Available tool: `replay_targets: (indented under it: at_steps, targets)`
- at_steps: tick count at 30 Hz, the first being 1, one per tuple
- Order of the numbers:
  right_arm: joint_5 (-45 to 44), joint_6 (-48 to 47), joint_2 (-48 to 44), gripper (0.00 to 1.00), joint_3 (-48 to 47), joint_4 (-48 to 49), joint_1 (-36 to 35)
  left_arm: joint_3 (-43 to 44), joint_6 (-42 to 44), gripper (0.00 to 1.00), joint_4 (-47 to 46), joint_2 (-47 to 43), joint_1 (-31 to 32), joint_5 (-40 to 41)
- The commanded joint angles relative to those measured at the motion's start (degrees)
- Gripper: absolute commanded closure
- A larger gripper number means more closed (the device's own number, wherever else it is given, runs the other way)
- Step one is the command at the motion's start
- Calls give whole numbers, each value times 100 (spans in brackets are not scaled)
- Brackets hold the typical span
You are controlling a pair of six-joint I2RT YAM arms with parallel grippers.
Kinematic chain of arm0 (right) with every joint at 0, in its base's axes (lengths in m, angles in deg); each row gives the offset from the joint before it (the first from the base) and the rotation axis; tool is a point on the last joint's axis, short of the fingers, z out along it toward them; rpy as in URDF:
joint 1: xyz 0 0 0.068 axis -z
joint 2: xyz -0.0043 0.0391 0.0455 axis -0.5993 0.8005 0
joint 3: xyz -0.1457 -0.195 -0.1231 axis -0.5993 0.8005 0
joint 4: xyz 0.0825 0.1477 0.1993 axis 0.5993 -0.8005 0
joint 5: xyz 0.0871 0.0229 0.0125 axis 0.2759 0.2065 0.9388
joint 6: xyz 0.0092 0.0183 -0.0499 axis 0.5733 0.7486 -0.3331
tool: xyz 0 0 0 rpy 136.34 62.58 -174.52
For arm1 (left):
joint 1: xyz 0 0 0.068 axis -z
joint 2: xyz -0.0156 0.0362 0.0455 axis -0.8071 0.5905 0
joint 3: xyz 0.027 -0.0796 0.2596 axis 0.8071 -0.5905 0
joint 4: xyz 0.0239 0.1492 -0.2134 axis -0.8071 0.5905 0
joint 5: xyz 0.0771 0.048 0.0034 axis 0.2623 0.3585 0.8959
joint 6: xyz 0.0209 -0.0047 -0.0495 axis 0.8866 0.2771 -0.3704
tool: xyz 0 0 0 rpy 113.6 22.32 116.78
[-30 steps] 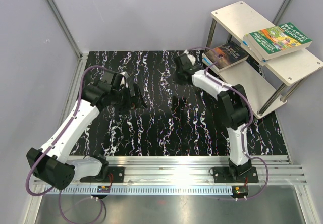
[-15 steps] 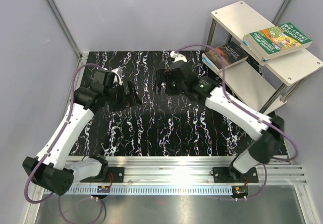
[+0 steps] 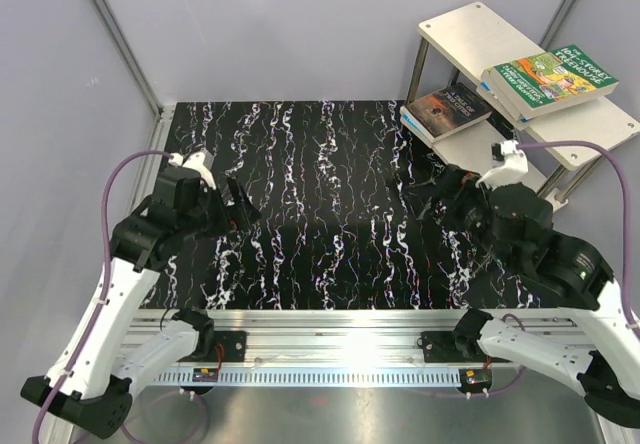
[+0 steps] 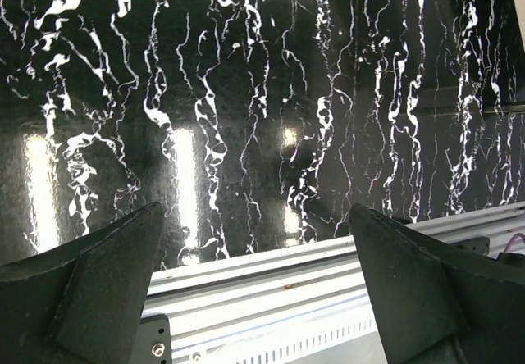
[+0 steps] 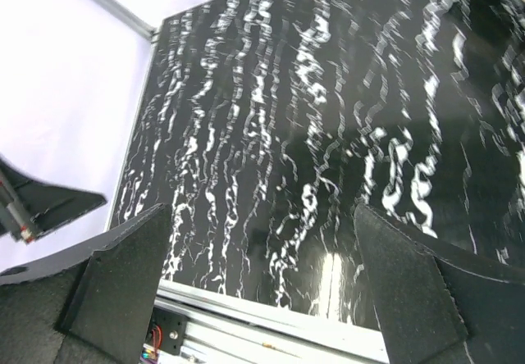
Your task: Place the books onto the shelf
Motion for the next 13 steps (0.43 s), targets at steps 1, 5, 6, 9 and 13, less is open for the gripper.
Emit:
replay_targets:
  at_steps: [1, 5, 6, 9, 13]
  targets:
    - [-654, 758, -385, 0, 222, -419, 24, -267, -68, 1, -152, -216, -25, 241]
    - [-1042, 1251, -896, 0, 265, -701, 15, -584, -174, 1, -125, -593, -16, 250]
    - [-1112, 1443, -1010, 0, 292, -806, 15, -671, -200, 1, -143, -638, -16, 215]
    - [-1263, 1516, -1485, 0, 572, -729, 15, -1032, -253, 1, -317, -840, -25, 171]
    - [-1271, 1910, -1898, 0, 802, -991, 15, -1121, -367, 1, -179, -884, -16, 214]
